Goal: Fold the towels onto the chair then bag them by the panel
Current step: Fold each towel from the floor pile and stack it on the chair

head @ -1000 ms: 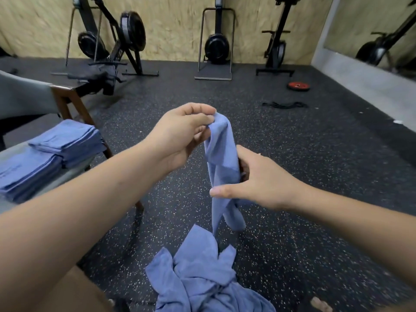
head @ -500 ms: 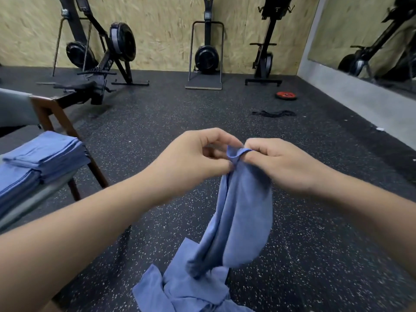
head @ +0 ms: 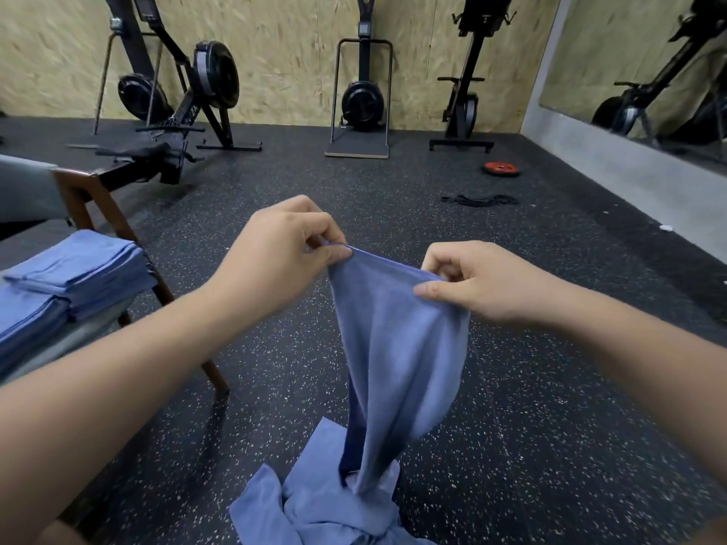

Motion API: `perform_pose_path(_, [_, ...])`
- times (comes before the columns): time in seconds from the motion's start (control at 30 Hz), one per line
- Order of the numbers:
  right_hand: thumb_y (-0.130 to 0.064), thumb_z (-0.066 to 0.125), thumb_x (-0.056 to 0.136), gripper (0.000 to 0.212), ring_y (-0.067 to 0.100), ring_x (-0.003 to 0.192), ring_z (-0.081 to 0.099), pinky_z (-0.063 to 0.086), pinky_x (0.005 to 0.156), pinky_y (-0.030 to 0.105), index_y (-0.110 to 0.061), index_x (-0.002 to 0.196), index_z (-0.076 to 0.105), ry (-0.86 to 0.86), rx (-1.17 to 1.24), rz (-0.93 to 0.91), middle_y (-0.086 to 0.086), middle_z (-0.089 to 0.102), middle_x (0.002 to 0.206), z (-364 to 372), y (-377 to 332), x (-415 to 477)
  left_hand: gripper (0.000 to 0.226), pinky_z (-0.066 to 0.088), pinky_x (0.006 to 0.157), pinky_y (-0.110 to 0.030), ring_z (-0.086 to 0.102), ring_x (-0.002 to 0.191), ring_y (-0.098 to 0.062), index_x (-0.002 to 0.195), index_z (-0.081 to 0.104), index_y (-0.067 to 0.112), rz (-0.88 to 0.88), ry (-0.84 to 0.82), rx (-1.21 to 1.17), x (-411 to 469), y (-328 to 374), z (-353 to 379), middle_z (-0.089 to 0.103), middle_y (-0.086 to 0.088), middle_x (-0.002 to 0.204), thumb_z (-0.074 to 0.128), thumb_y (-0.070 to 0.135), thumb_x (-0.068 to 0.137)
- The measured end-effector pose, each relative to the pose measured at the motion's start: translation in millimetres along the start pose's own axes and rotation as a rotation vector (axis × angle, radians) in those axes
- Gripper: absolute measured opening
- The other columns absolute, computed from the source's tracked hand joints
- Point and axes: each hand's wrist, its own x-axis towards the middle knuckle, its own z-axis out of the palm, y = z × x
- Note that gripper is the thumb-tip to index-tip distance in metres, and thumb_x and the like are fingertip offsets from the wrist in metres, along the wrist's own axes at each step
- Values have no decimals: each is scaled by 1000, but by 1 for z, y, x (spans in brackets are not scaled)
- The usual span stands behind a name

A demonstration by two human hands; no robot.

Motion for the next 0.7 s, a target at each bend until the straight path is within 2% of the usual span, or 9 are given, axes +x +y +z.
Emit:
perform_pose_path(0.13, [-36,82,92,21,0,58,49,37,58,23,-25,81,68,57,-25,41,-17,61,66,-9,15,1,11,37,67,-5,61,76,9,85,75,28,-84,27,61,-1,-19,-3,67,17,78,82,29,93])
perform_pose_path(0.2, [-36,82,93,20,2,60,51,40,60,27,-24,81,70,73,-3,56,-9,66,69,-14,23,1,14,36,62,-5,58,71,13,83,72,28,-136,33,44,-2,-27,-5,65,18,71,81,30,95])
perform_pose_path(0.27, [-36,82,93,19,5,62,53,42,63,31,-23,82,72,92,16,66,-3,70,73,-20,29,0,16,36,61,-6,58,70,12,83,71,27,-162,28,45,-3,-33,-8,65,16,70,80,33,96])
perform_pose_path(0.4, [-33,81,95,18,2,61,53,39,58,20,-20,83,75,80,73,86,-5,71,72,-31,33,-5,20,36,59,-7,57,70,12,83,68,26,-179,28,60,-4,-38,-11,65,14,70,77,36,98])
perform_pose_path(0.5, [-28,80,96,17,6,64,54,41,57,17,-16,85,75,103,147,98,9,74,77,-39,36,-8,23,36,59,-11,58,68,6,83,65,26,-189,49,67,-2,-41,-13,65,12,71,75,39,99])
perform_pose_path(0.6, [-27,79,97,18,13,66,58,47,61,23,-13,86,74,131,176,118,21,71,82,-45,41,-10,25,38,61,-13,59,69,2,83,65,25,-196,71,63,0,-45,-18,66,11,71,75,41,98])
perform_pose_path(0.7, [-26,76,99,20,16,71,61,50,69,31,-8,92,72,88,260,116,20,72,83,-49,41,-13,31,42,61,-21,59,69,-3,80,63,24,-222,70,74,0,-47,-20,66,9,70,73,47,98])
